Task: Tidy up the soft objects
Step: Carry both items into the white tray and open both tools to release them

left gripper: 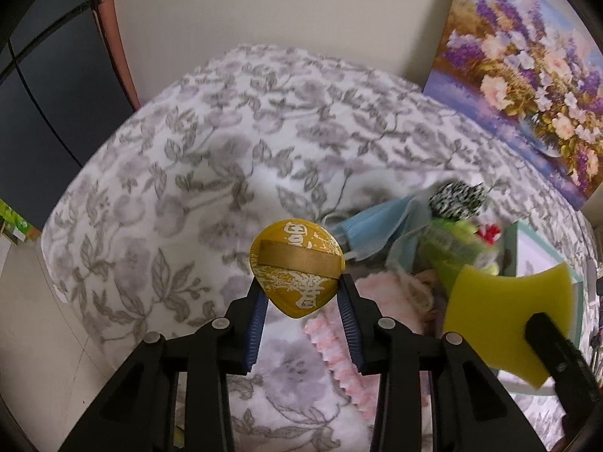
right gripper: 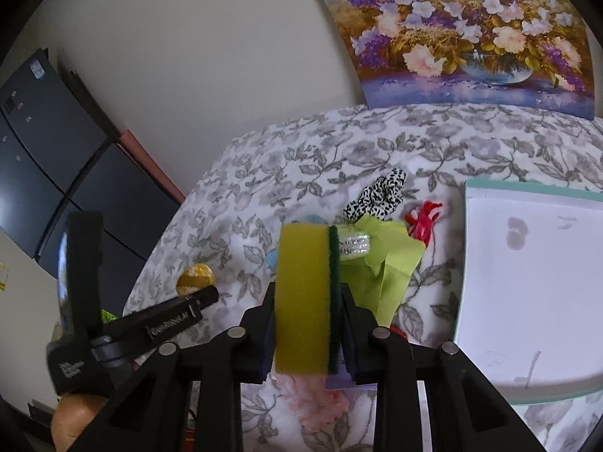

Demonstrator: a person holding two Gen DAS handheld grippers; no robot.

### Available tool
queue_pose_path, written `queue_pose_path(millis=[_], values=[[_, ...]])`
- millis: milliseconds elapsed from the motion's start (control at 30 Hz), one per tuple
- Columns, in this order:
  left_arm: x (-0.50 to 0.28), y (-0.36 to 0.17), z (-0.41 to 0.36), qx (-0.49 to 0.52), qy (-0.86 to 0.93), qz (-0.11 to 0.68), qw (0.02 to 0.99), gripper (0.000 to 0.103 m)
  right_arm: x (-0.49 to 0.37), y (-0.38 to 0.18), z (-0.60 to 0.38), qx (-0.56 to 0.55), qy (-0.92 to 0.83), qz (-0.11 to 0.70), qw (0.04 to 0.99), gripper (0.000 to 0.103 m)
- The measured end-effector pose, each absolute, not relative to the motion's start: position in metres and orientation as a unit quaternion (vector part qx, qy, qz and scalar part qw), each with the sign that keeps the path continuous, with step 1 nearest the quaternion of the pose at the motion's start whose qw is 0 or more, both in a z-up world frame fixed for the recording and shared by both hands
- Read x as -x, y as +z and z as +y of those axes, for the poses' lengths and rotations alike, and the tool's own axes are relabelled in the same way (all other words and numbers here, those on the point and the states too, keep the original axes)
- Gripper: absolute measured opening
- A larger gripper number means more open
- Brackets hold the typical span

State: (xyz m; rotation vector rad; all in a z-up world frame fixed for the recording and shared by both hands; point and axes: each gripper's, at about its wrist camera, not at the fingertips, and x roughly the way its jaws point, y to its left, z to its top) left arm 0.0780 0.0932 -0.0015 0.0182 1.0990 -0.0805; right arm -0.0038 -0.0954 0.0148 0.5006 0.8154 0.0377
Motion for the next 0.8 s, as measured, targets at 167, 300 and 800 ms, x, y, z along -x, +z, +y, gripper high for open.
queue_pose_path(millis=[167, 300, 800], values=[[-0.073, 0.023, 0.083, -0.011, -0.041, 0.507, 0.861, 0.039, 0.013, 0.027, -0.105, -0.258, 0.025, 0.369, 0.892, 0.03], [-0.071, 0.045, 0.065, -0.02, -0.055, 0.49, 0.87, 0.039, 0.023, 0.039, -0.118, -0.274, 0.025, 0.346, 0.897, 0.03], [-0.05, 0.066, -0.045, -0.078, -0.135, 0.466, 0.871, 0.039, 0.056, 0.051, -0.207, -0.308, -0.112, 0.309, 0.893, 0.03]])
